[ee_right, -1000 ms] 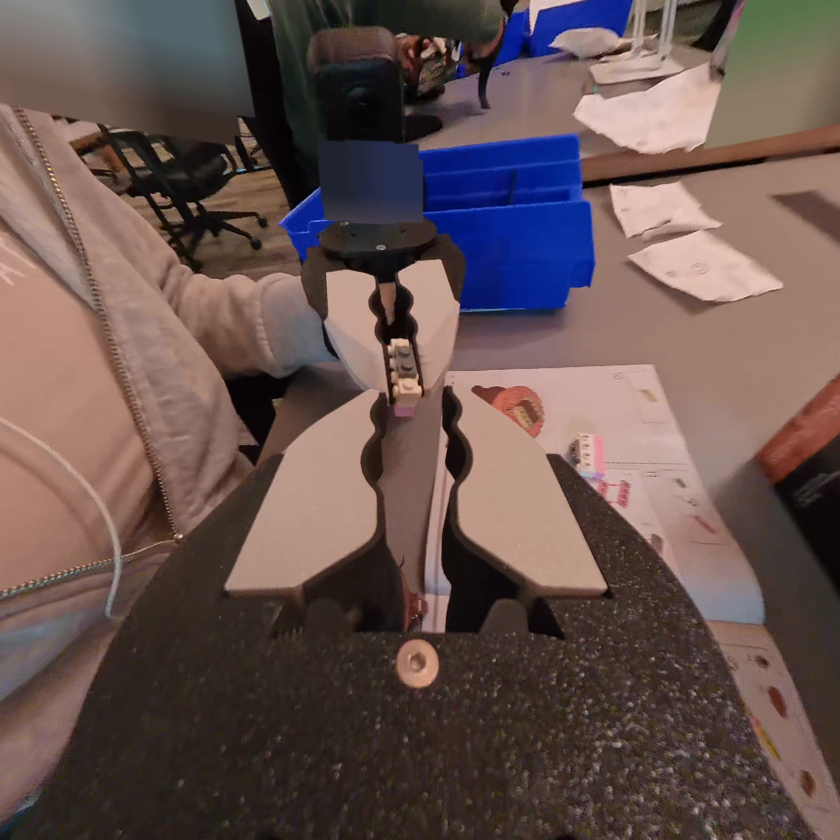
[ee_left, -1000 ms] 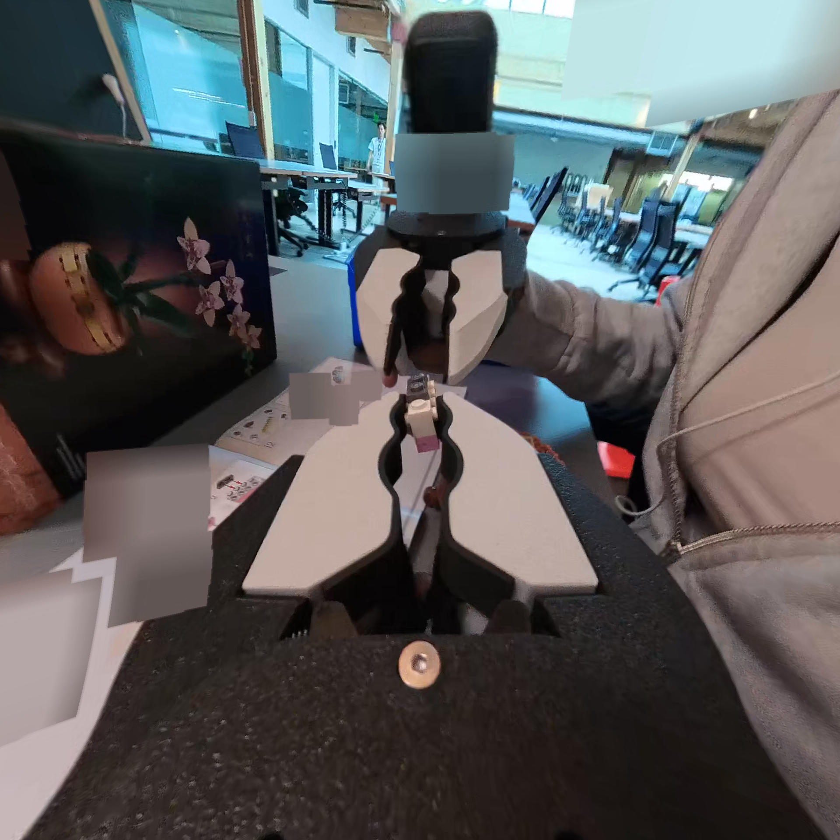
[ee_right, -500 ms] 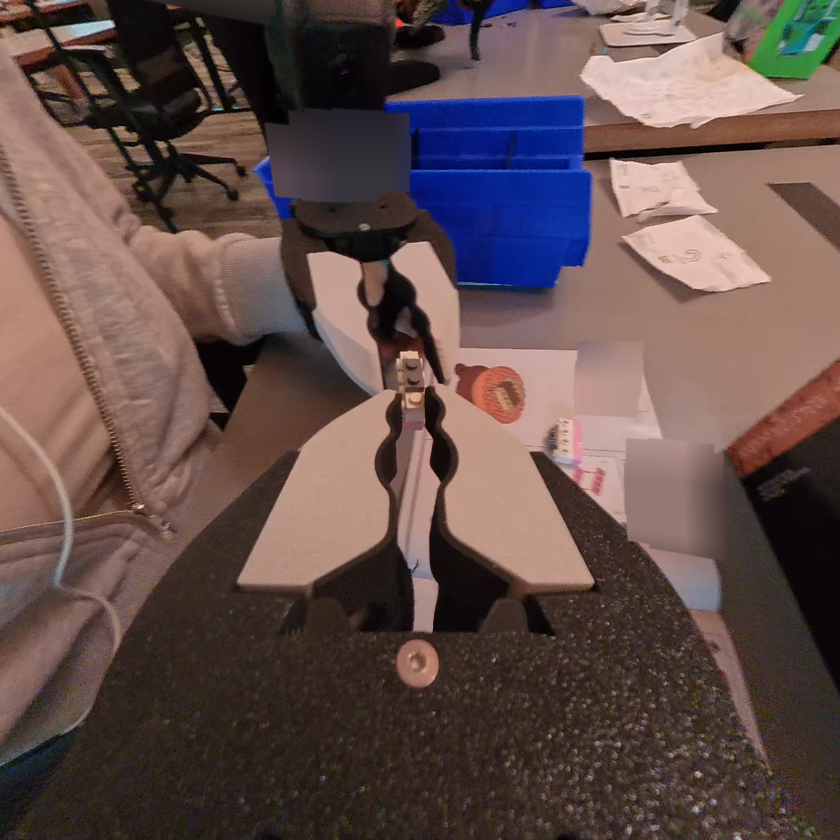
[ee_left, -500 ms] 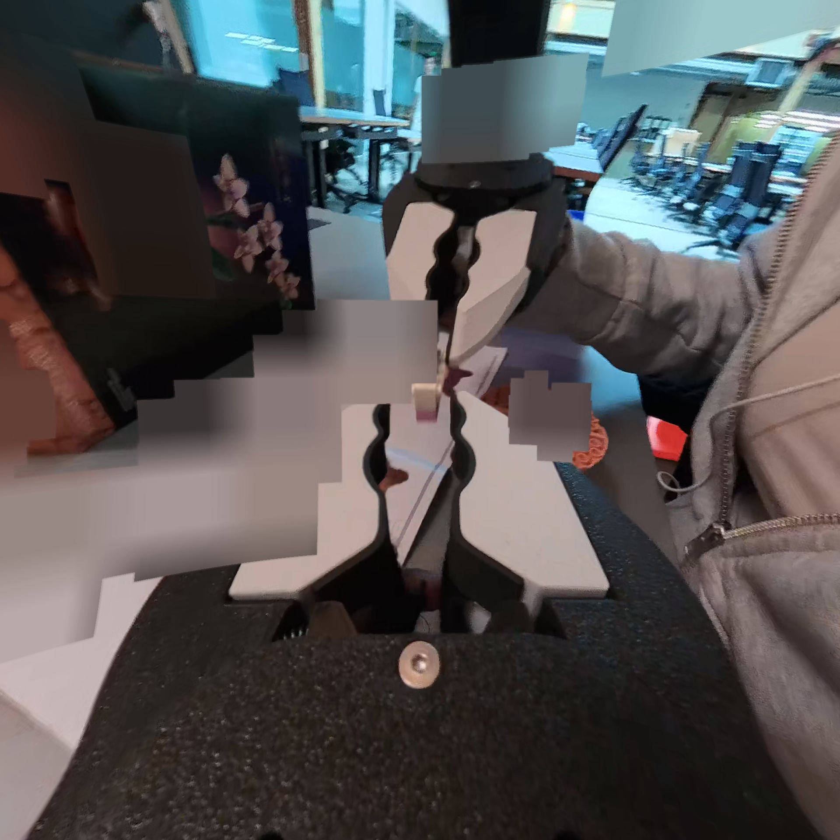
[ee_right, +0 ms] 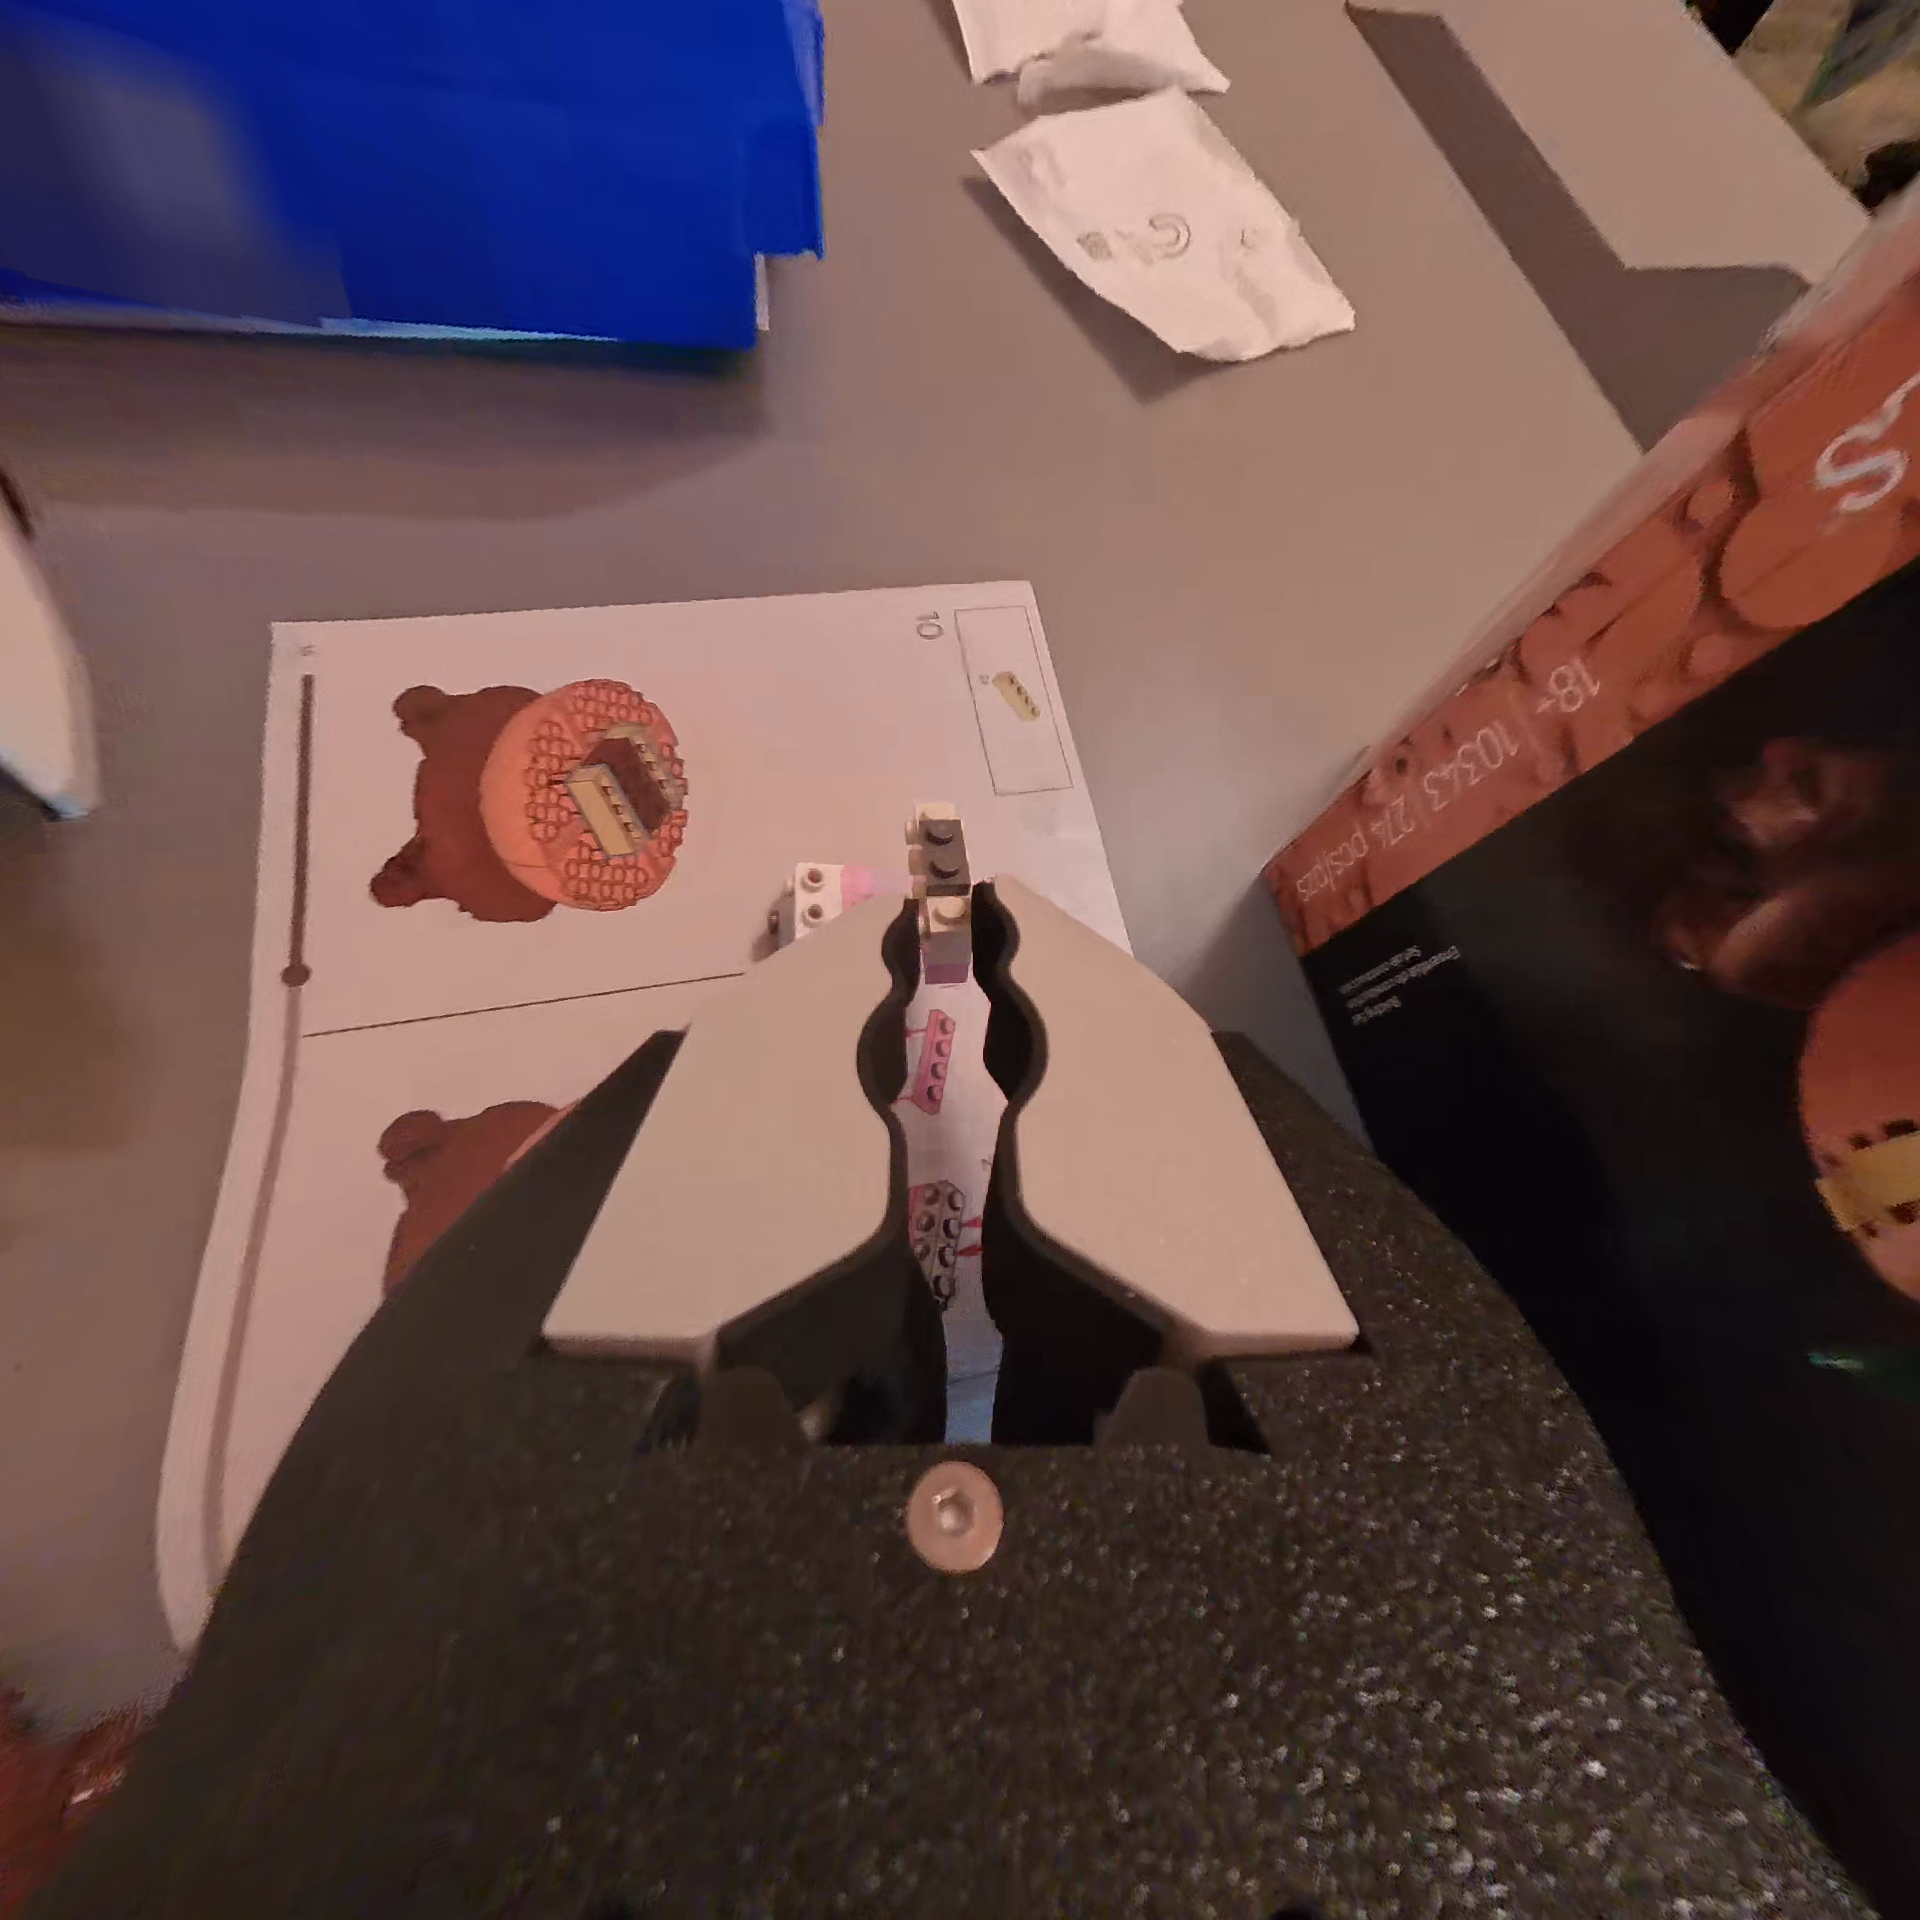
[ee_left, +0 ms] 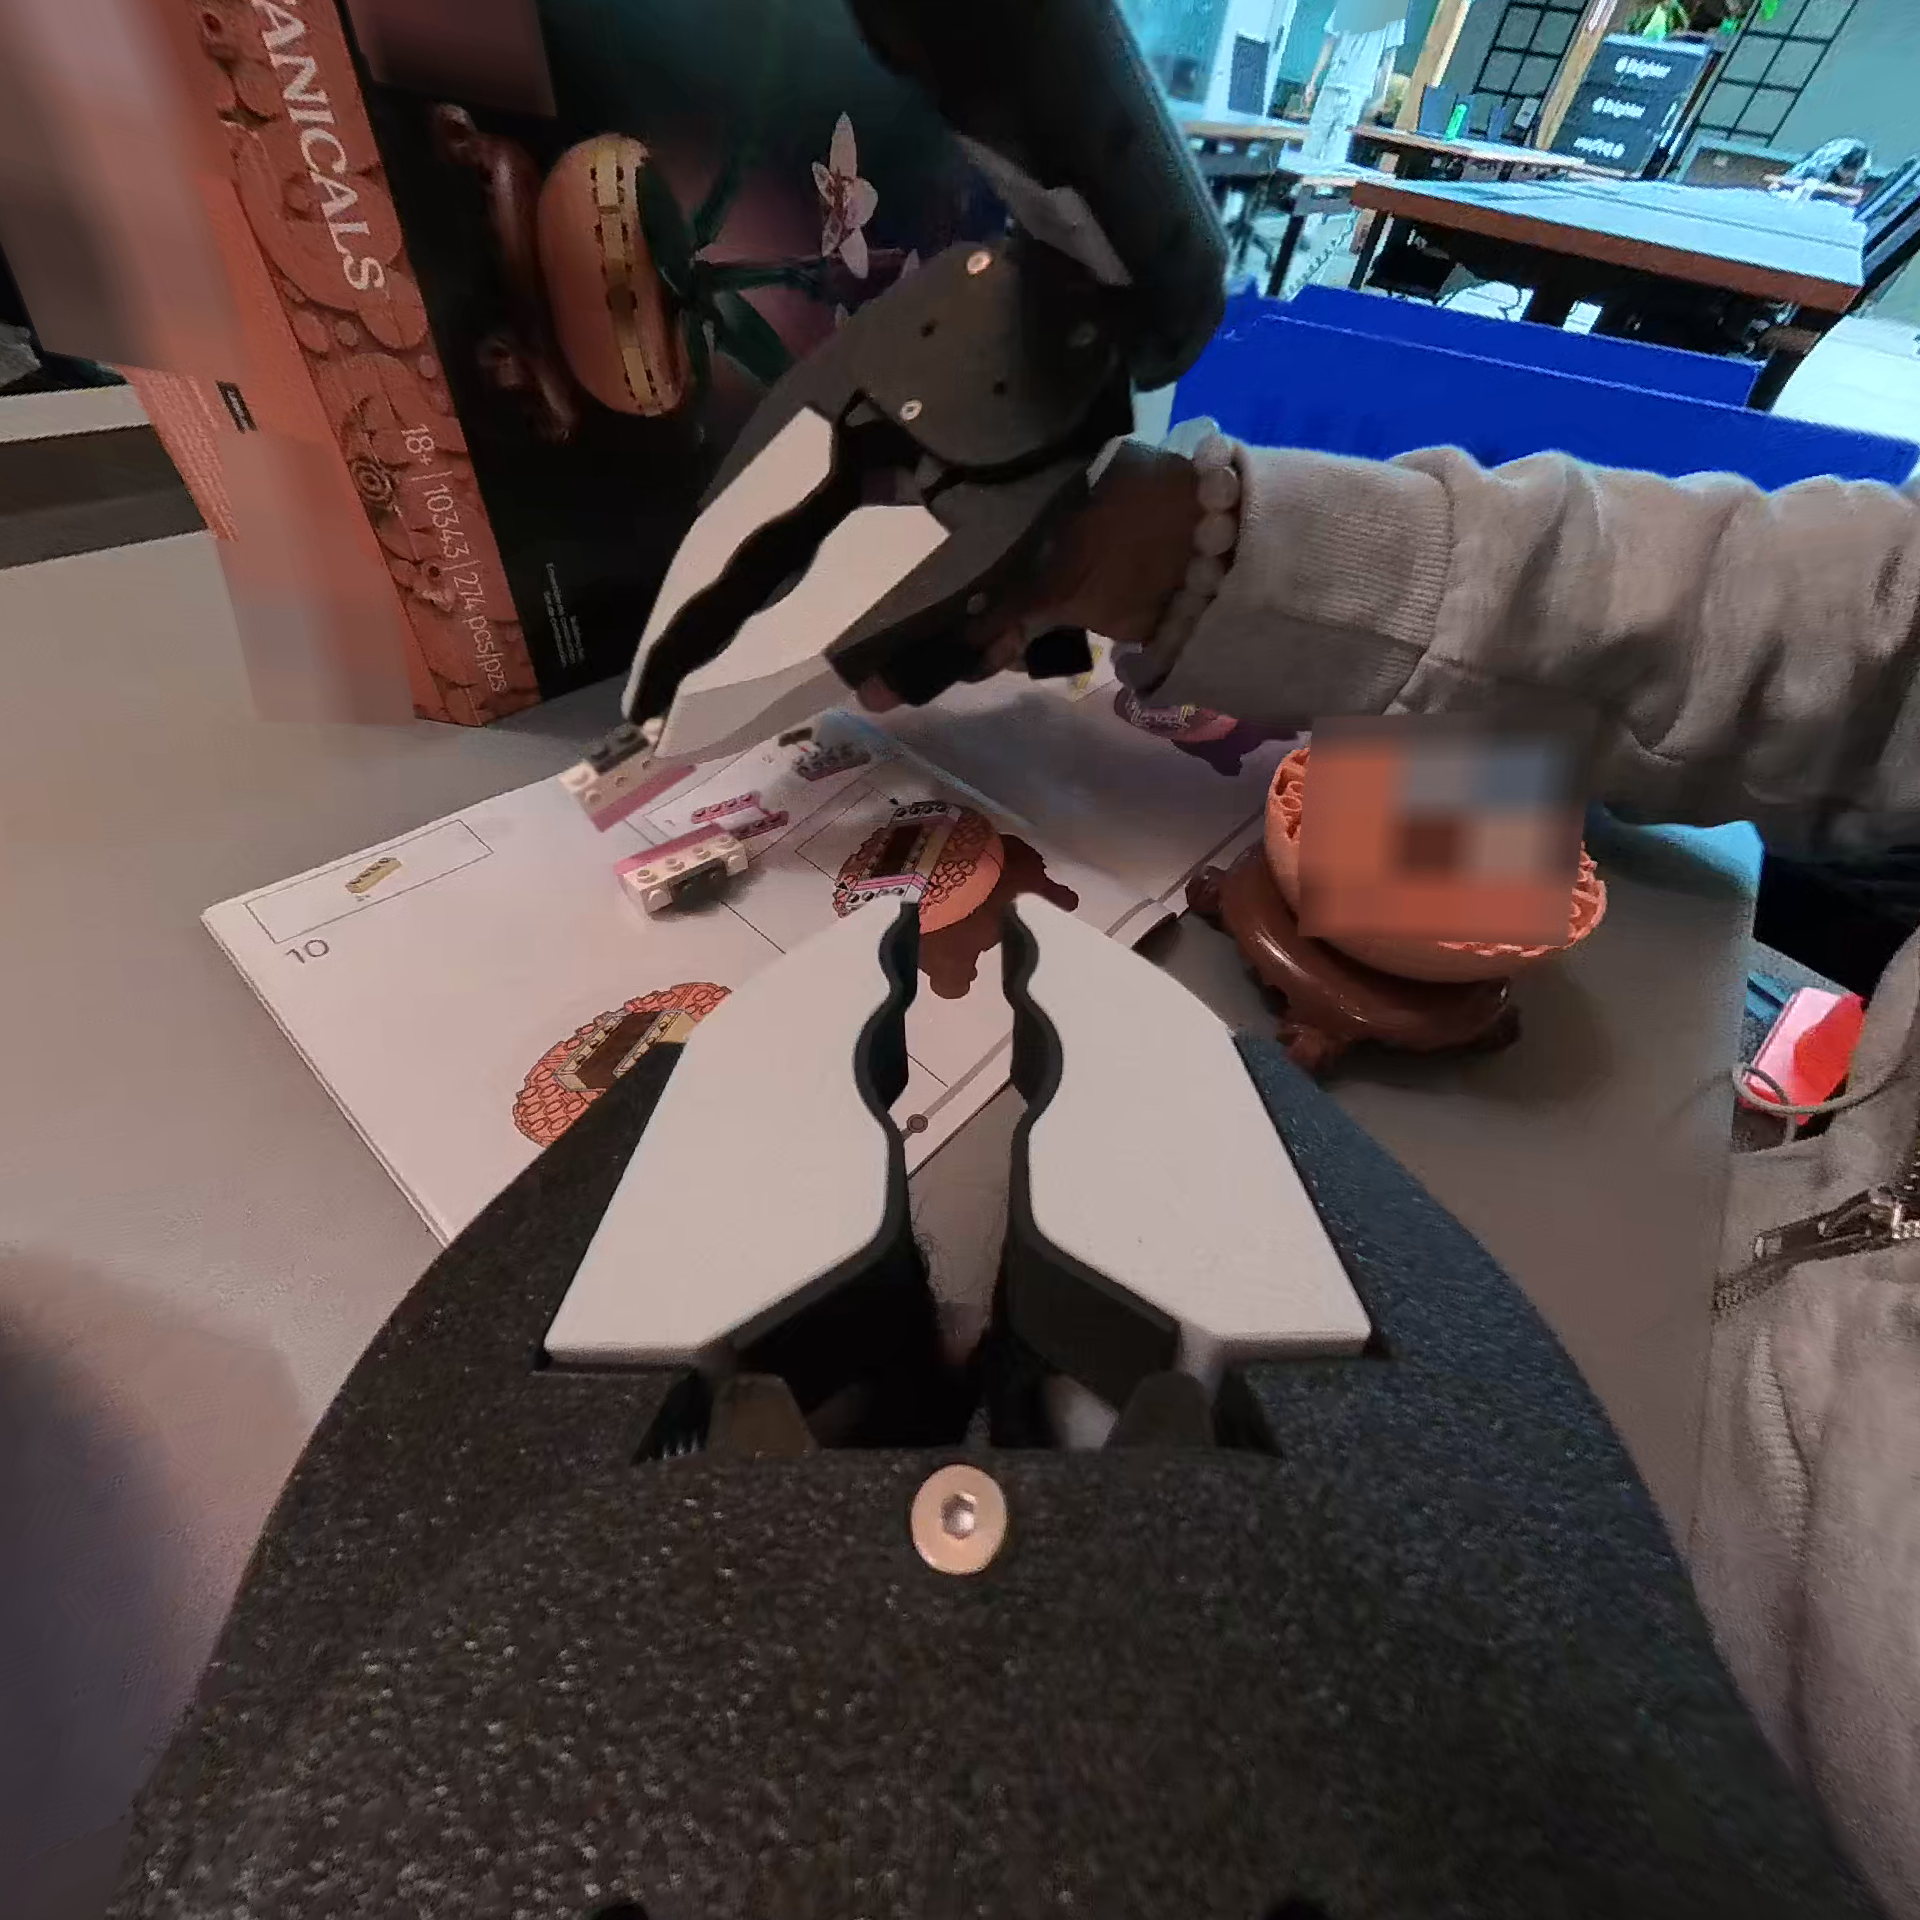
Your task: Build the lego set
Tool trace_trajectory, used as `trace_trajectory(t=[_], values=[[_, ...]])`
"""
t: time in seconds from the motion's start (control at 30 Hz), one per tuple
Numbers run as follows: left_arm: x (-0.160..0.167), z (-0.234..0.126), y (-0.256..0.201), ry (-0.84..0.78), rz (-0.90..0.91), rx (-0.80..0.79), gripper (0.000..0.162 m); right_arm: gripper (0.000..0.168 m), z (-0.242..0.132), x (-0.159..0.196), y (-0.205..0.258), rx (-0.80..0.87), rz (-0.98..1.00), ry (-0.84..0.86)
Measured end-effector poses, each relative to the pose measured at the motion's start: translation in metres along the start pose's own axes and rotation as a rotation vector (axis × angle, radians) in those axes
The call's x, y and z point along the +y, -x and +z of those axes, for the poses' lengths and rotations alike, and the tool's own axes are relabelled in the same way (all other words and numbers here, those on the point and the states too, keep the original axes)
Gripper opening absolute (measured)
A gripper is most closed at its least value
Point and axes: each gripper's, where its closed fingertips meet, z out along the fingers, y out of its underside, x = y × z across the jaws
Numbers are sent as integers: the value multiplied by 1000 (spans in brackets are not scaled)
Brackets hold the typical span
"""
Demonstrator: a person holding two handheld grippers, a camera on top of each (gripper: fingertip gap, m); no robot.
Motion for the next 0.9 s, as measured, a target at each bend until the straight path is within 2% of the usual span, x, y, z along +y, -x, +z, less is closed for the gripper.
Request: trace_trajectory(t=[0.1,0.23,0.33,0.43,0.57,0.7,0.9], values=[[1,1,-1,11,3,5,15,9,5,7,-5,7,36,9],[2,2,0,20,-20,14,15,10,9,15,-4,9,-15,31],[2,2,2,18,-38,14,15,22,4,21,-8,51,-59,70],[2,2,3,17,-52,15,16,28,-11,14,-6,73,-137,9],[2,3,5,19,-77,22,16,25,-24,2,34,-63,-316,-101],[2,4,6,19,-98,30,16,16,-12,7,39,-39,-442,-79],[0,3,6,4,-82,17,15,27,2,16,32,-28,-468,-9]])
